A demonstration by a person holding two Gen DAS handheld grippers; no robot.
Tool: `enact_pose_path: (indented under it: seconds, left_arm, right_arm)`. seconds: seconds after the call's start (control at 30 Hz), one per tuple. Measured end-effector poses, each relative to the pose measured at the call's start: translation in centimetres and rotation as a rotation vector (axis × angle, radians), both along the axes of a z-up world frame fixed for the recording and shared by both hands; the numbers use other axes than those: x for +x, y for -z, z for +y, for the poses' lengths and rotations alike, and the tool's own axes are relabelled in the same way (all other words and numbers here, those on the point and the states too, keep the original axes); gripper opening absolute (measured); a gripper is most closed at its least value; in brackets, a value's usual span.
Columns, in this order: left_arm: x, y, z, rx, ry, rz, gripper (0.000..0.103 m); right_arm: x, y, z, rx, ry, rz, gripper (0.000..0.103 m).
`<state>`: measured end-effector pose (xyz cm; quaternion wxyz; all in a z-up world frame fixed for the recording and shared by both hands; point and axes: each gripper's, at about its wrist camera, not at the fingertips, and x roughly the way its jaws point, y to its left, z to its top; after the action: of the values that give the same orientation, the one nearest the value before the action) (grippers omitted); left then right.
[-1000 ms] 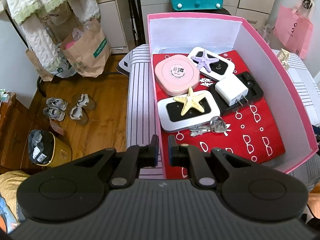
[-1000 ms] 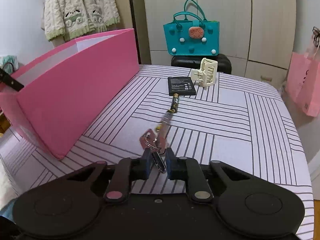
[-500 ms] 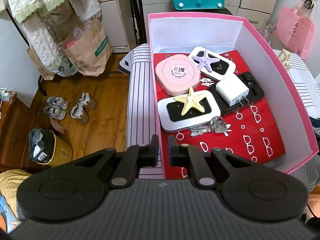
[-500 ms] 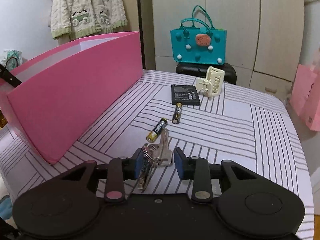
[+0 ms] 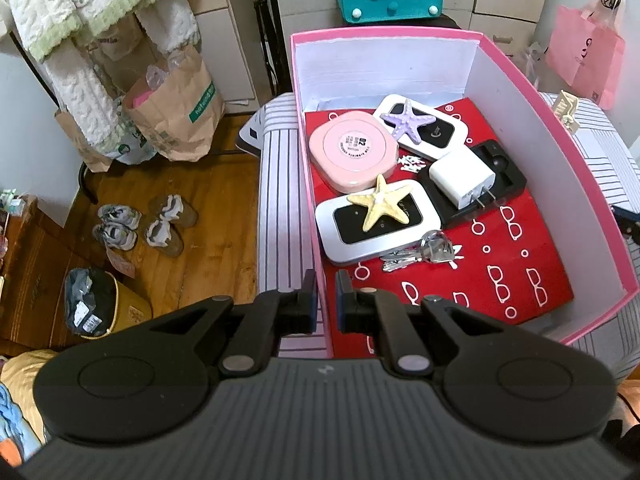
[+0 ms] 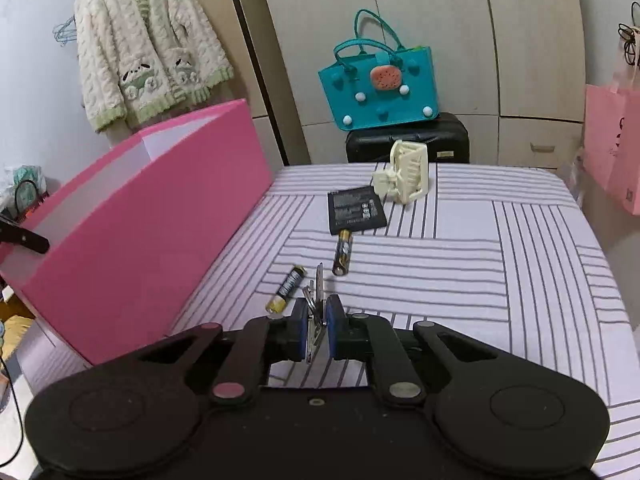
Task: Organize rigid objects
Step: 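Carry the second keys into the box beside the first keys, open right tool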
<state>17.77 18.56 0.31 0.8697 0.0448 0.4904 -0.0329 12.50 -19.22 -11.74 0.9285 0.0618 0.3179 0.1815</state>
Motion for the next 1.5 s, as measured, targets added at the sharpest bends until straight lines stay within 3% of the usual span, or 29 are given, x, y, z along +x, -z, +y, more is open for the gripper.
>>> enact_pose_path:
  seconds: [0.13,0.33,0.5,0.67,0.87,1.03,1.2,1.27,1.5]
  left_arm:
    - [0.1,-0.3,0.8,-0.042,-0.009,-0.016,0.006]
    - [-0.1,-0.3,0.1,0.003,0.022,-0.036,0.005]
    - [0.1,-0.4,-0.1,0.023,0.042,-0.025,0.005]
    - [0.2,-0.5,-0.7,0.069,0.075,-0.01,0.005]
    - [0.2,-0.5,-0.8,0.076,0.094,-0.007,0.006]
    - [0.4,-0.7,-0.1,0.032,0.088,0.008,0.007]
    - [0.3,-0.6,-0.2,0.026,0.085,0.003,0.006]
    - [0.4,-0.6,0.0,0.015,0.082,0.005,0.007]
    - [0.2,-0.7,0.4,-0.007,0.084,-0.001,0.007]
  right_arm:
    - [-0.4,-1.9,-0.1,0.018,0.0,-0.028,0.012]
    - [-0.4,-5.9,0.1,0.096,-0.047,-0.046,0.012]
    - [0.0,-9.3,2.2,0.127,-0.145,-0.073,0.012]
    - [0.3,-11.3,5.5,0.152,-0.297,-0.021,0.012]
    - [2.1,-10.9,11.0,0.054,-0.446,0.063,0.012]
    - [4.0,-9.6,14.7,-0.073,-0.552,0.147,0.012]
    - [5.8,-8.0,16.9,-0.179,-0.58,0.195,0.011]
    - [5.7,-7.9,17.1,-0.222,-0.571,0.161,0.014]
    - [5.4,-10.8,13.5,-0.112,-0.451,0.064,0.016]
